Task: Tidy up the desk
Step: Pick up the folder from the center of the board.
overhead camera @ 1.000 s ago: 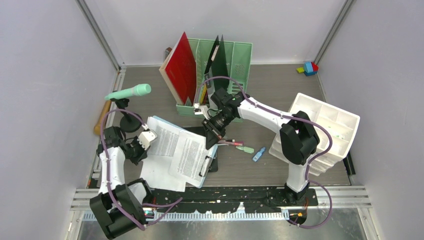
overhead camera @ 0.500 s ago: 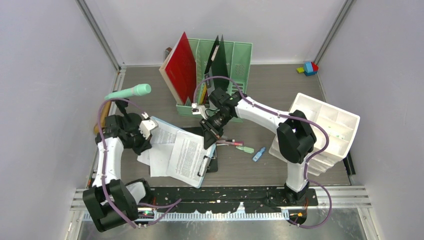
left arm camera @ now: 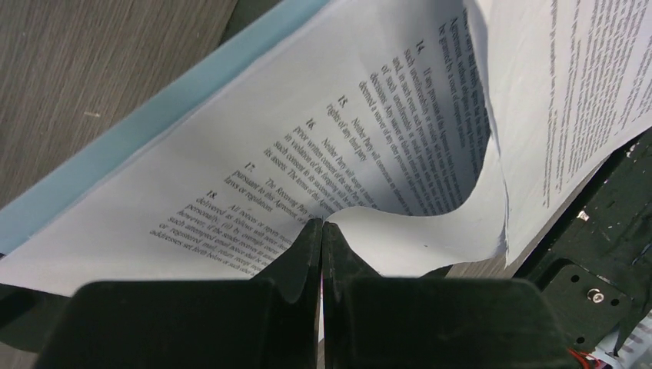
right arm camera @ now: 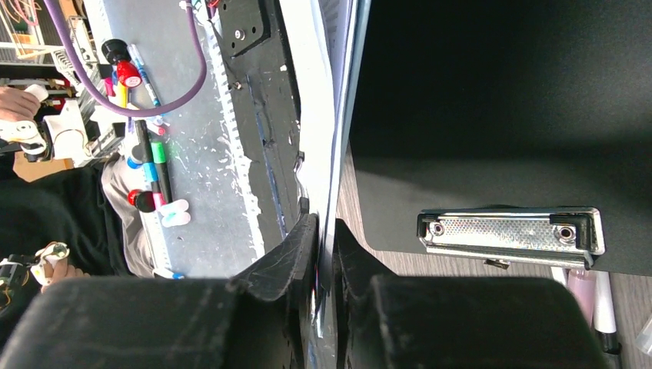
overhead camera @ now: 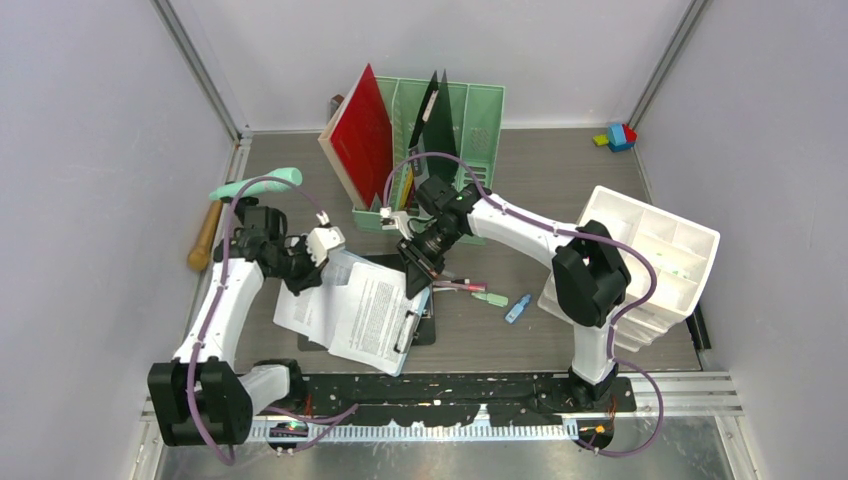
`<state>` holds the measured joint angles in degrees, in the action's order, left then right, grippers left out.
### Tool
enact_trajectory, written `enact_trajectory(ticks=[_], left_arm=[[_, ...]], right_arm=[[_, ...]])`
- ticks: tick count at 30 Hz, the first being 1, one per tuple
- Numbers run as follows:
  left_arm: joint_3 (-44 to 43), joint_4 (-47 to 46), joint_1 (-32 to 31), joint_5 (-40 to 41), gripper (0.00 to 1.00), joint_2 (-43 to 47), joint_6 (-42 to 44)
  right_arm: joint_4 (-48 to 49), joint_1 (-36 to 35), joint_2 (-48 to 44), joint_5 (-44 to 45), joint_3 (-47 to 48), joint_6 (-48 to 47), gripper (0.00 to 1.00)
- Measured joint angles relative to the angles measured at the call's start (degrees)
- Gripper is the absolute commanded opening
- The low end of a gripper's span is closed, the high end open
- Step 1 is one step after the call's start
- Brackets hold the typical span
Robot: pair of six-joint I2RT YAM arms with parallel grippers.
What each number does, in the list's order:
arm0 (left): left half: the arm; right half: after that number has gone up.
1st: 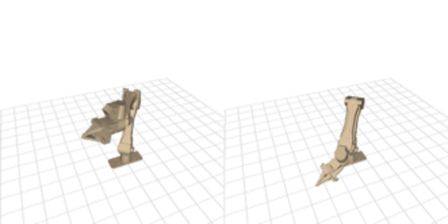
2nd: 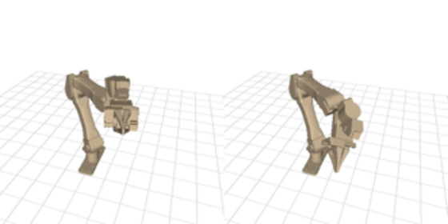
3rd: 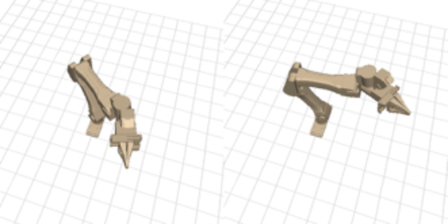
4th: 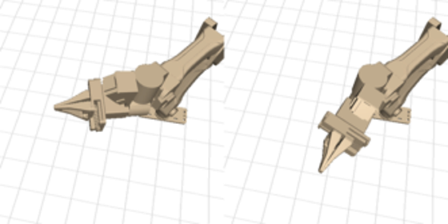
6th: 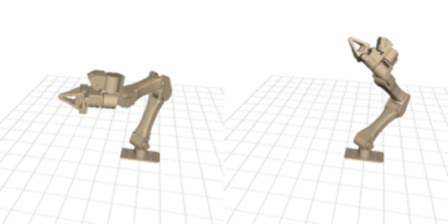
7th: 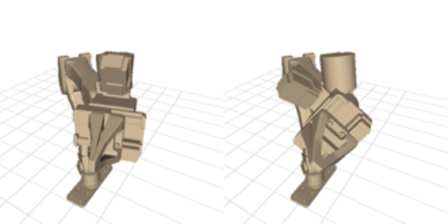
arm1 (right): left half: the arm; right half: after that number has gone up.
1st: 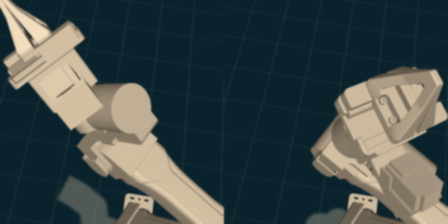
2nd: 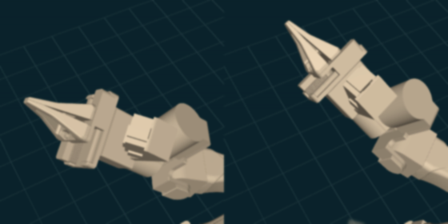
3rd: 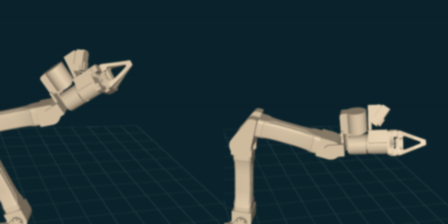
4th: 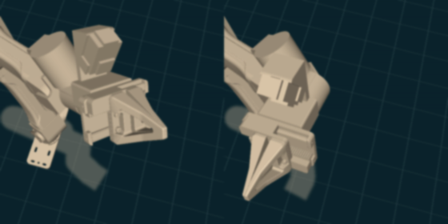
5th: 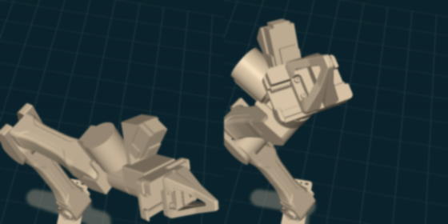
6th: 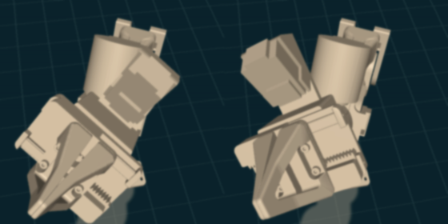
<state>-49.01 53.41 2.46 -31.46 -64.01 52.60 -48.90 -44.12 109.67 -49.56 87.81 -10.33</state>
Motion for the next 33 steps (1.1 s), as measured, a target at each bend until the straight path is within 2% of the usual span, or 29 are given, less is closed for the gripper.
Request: enact_trajectory(ticks=[5, 8, 12, 26, 33], left_arm=[[-1.84, -0.33, -4.2, 2.99, 0.0, -1.25, -2.54], [-1.88, -0.57, -4.48, 5.35, 0.0, -1.25, -3.39], [-1.86, -1.25, -4.48, 7.58, 0.0, -1.25, -4.52], [0.22, -3.93, -4.5, 8.92, 0.0, -0.5, -7.85], [1.01, -4.61, -4.5, 8.92, 0.0, -0.44, -8.72]], right_arm=[[-0.02, -0.39, 0.0, 0.48, 0.02, -0.04, 0.27], [-0.04, -0.5, 0.0, 0.7, 0.04, -0.04, 0.33], [0.0, -0.52, 0.0, 0.81, 0.02, 0.2, 0.36], [3.32, -0.57, 2.67, 0.68, 0.35, 4.9, 0.39], [5.99, -1.07, 4.02, -1.36, 1.62, 7.98, 0.33]])
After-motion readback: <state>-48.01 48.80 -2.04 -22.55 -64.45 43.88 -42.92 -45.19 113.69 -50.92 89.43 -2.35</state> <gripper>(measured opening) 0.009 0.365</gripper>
